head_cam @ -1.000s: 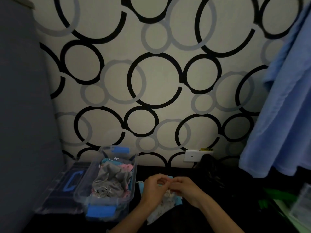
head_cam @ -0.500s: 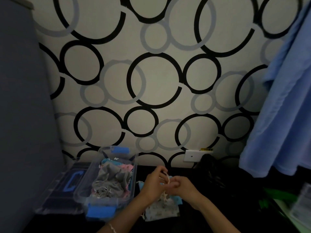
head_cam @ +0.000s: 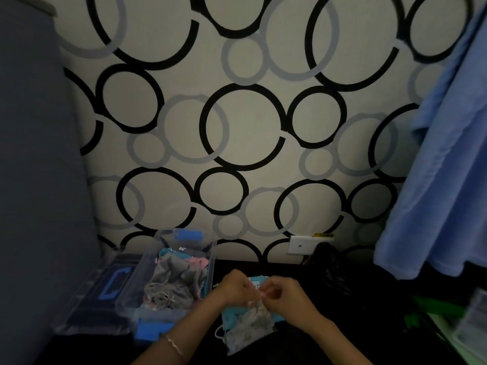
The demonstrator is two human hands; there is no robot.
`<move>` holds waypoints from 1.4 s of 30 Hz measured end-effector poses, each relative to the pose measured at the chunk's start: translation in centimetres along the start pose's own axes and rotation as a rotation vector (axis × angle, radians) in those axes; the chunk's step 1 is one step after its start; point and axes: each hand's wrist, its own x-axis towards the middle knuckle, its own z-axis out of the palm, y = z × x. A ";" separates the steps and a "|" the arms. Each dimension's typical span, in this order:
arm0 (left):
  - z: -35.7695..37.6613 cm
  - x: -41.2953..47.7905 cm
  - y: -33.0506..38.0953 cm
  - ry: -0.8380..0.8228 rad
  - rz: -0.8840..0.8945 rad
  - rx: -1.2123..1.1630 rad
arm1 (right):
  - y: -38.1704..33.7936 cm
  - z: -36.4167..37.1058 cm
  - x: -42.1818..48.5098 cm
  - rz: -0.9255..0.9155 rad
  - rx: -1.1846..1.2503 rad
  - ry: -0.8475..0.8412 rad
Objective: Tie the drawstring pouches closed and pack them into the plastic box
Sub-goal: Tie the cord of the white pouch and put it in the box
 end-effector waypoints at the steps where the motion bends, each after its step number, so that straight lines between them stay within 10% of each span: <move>1: -0.2 -0.1 0.2 -0.043 -0.037 -0.015 | -0.1 0.0 -0.1 -0.065 -0.090 -0.010; 10: -1.4 -0.3 0.7 -0.213 -0.030 -0.025 | -1.0 -0.8 0.5 -0.092 -0.343 -0.127; 21: 0.1 -0.1 0.2 -0.020 0.208 -0.017 | -0.6 -0.9 0.0 0.453 0.803 -0.219; 29: 0.8 -0.6 0.2 -0.137 0.015 -0.360 | 0.0 0.3 0.3 0.211 0.278 0.204; 37: 0.4 -0.7 -0.2 -0.210 0.021 -0.411 | 0.2 -0.8 -0.1 0.050 0.013 0.088; 42: -1.0 -0.4 -0.7 -0.136 0.101 0.024 | 0.8 -2.9 -0.2 0.113 -0.198 -0.053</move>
